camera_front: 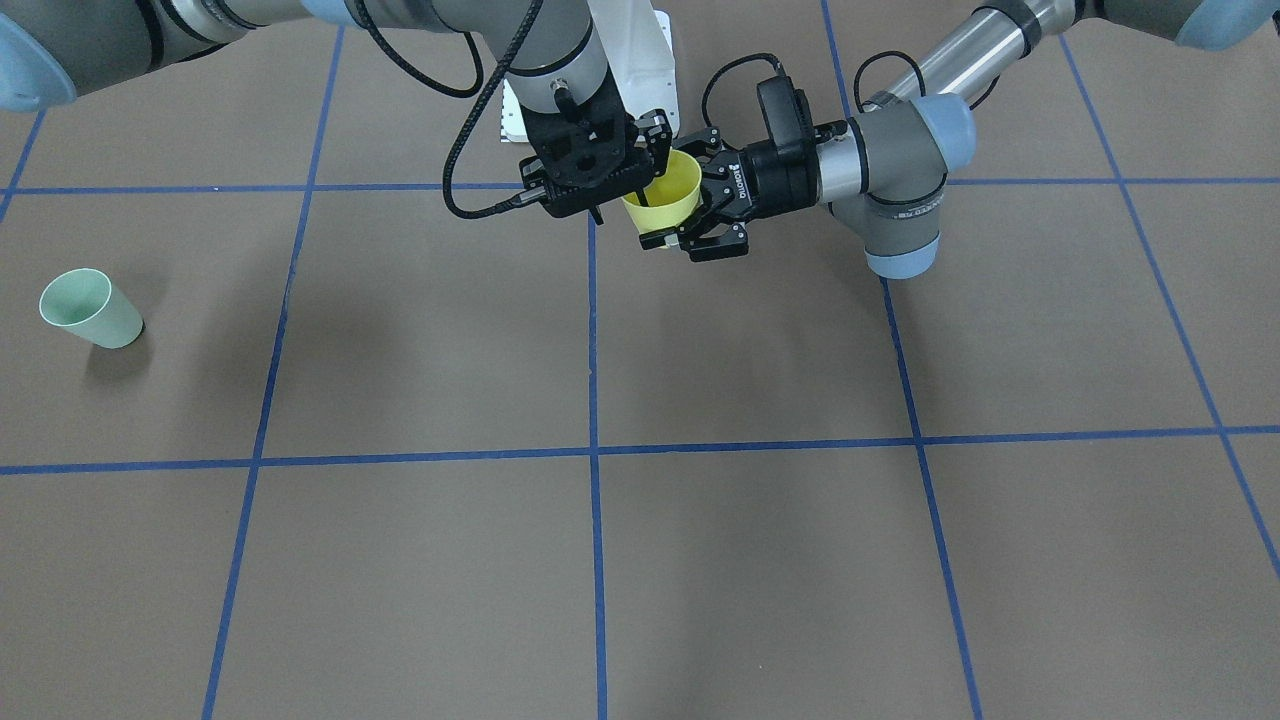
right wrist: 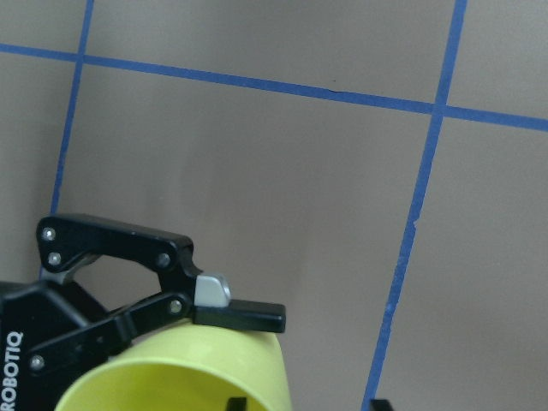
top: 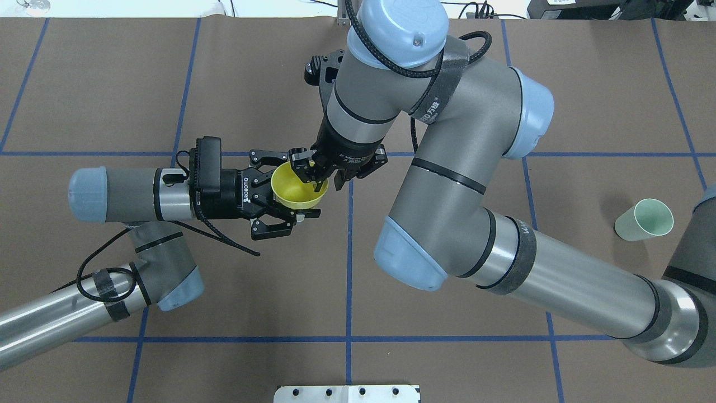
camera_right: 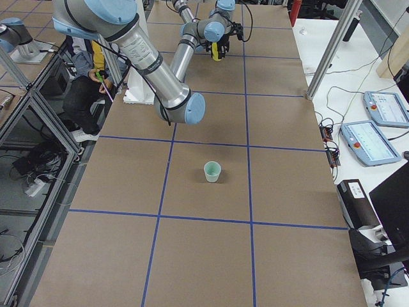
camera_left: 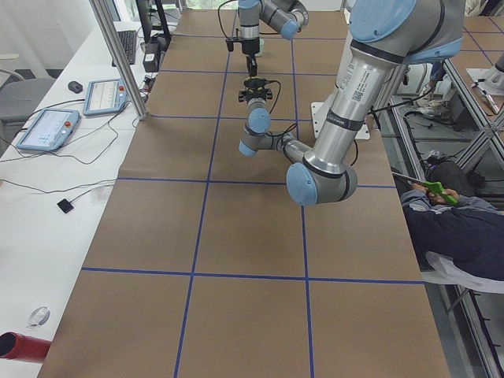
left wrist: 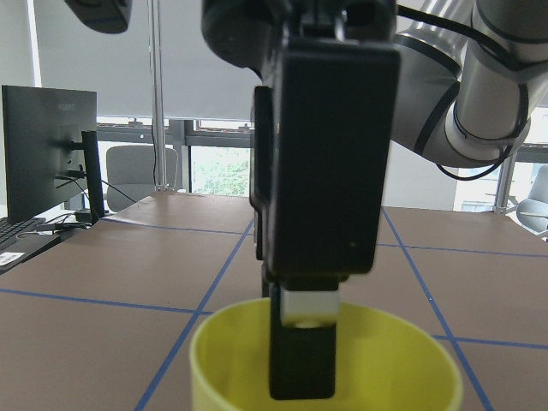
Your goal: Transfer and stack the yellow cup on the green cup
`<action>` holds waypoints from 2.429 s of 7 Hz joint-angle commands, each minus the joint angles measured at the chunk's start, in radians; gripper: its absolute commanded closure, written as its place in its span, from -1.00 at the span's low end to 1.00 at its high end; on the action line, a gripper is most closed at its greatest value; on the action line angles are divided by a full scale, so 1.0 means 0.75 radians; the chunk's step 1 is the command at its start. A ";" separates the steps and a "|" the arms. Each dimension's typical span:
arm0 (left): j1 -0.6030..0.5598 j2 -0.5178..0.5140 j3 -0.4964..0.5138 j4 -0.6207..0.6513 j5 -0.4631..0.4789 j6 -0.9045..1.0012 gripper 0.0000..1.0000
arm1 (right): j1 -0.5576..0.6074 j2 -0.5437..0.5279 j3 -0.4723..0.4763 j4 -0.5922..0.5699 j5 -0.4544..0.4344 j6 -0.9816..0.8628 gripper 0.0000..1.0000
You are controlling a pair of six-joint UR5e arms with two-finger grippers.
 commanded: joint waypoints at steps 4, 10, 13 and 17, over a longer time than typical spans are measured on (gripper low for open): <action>0.000 -0.010 -0.007 -0.004 -0.002 -0.008 -0.99 | 0.000 -0.002 0.008 0.000 -0.006 -0.003 1.00; 0.000 -0.004 -0.005 -0.004 0.000 -0.008 -0.99 | 0.179 -0.159 0.078 -0.006 -0.010 -0.009 1.00; -0.022 0.008 -0.005 0.014 0.116 -0.018 -0.98 | 0.419 -0.251 0.074 -0.012 0.013 -0.025 1.00; -0.318 0.192 -0.015 0.236 0.156 -0.018 -0.98 | 0.599 -0.419 0.088 -0.012 0.035 -0.303 1.00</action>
